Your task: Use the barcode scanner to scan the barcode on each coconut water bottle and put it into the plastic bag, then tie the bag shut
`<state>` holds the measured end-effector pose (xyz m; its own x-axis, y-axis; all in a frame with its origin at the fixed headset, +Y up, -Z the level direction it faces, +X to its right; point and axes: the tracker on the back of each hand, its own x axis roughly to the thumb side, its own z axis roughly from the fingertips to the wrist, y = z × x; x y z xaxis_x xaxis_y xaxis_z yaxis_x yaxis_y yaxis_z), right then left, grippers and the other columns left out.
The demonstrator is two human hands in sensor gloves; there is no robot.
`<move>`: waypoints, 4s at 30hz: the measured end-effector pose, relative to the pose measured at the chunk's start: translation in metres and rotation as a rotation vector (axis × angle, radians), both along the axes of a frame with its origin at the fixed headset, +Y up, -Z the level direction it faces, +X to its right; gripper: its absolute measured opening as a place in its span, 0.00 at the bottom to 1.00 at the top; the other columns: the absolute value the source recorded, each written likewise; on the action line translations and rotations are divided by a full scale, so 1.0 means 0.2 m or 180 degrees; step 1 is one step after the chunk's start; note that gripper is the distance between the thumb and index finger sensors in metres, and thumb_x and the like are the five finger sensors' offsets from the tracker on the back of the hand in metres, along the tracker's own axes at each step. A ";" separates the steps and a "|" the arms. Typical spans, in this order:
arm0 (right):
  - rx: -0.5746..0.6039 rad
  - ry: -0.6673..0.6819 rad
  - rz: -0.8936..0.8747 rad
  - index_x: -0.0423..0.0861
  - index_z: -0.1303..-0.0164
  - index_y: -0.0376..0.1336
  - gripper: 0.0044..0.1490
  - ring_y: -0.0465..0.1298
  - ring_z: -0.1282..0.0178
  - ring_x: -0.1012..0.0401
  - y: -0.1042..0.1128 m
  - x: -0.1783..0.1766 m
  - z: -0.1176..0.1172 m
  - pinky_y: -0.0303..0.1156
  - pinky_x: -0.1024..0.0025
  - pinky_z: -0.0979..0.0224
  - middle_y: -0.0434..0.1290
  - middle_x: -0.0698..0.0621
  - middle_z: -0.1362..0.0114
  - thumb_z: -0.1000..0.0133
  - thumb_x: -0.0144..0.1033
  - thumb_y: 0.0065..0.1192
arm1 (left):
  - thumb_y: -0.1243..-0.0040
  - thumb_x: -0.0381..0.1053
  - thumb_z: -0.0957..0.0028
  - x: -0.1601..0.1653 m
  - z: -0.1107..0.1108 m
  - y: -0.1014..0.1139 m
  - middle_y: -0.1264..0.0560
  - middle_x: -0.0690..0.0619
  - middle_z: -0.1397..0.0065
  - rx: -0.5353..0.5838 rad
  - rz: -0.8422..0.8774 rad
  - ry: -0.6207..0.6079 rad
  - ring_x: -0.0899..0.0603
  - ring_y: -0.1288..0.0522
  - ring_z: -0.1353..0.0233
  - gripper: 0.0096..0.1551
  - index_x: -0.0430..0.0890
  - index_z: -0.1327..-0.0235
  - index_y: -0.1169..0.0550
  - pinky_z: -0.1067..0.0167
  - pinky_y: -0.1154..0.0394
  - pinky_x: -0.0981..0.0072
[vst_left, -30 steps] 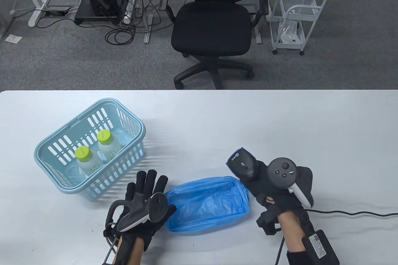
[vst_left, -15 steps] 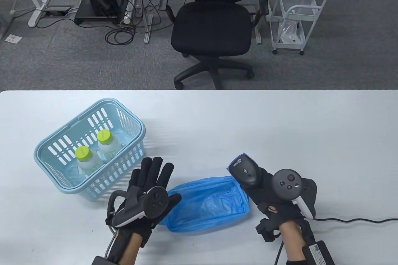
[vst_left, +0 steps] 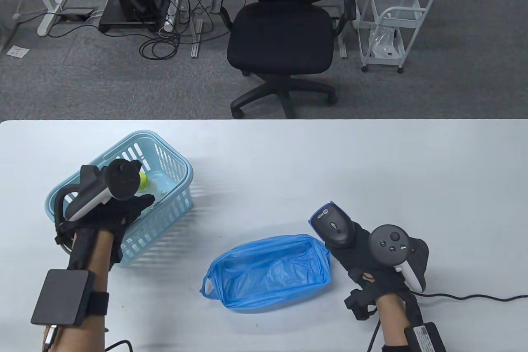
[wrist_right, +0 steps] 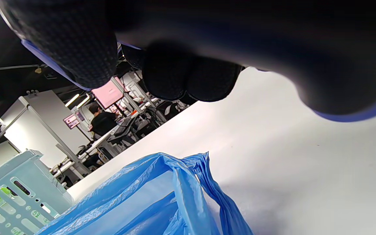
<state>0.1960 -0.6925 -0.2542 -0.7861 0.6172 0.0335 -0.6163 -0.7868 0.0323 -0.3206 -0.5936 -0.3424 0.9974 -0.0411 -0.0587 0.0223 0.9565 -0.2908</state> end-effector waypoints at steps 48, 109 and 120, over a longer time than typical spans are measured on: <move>0.0152 0.0966 -0.0781 0.49 0.36 0.68 0.29 0.83 0.41 0.58 0.01 -0.01 0.00 0.77 0.49 0.30 0.81 0.57 0.42 0.43 0.49 0.74 | 0.41 0.72 0.34 0.71 0.39 0.38 0.21 0.53 0.35 0.1760 0.0746 -0.1098 0.50 0.19 0.47 0.43 0.43 0.19 0.27 0.42 0.21 0.45; -0.0064 0.0030 -0.0263 0.49 0.31 0.64 0.33 0.82 0.36 0.54 -0.06 0.14 0.01 0.72 0.45 0.26 0.79 0.56 0.39 0.42 0.52 0.71 | 0.34 0.67 0.35 0.13 -0.33 -0.09 0.40 0.48 0.06 -0.0307 -0.0598 0.0111 0.35 0.31 0.14 0.51 0.51 0.05 0.42 0.21 0.36 0.33; -0.0159 0.0053 -0.0223 0.48 0.31 0.65 0.33 0.81 0.35 0.54 -0.08 0.13 -0.01 0.72 0.45 0.26 0.79 0.56 0.39 0.42 0.51 0.71 | 0.26 0.61 0.39 0.09 -0.44 -0.23 0.26 0.51 0.18 -0.0665 -0.0744 -0.0012 0.46 0.18 0.29 0.43 0.52 0.13 0.31 0.27 0.26 0.41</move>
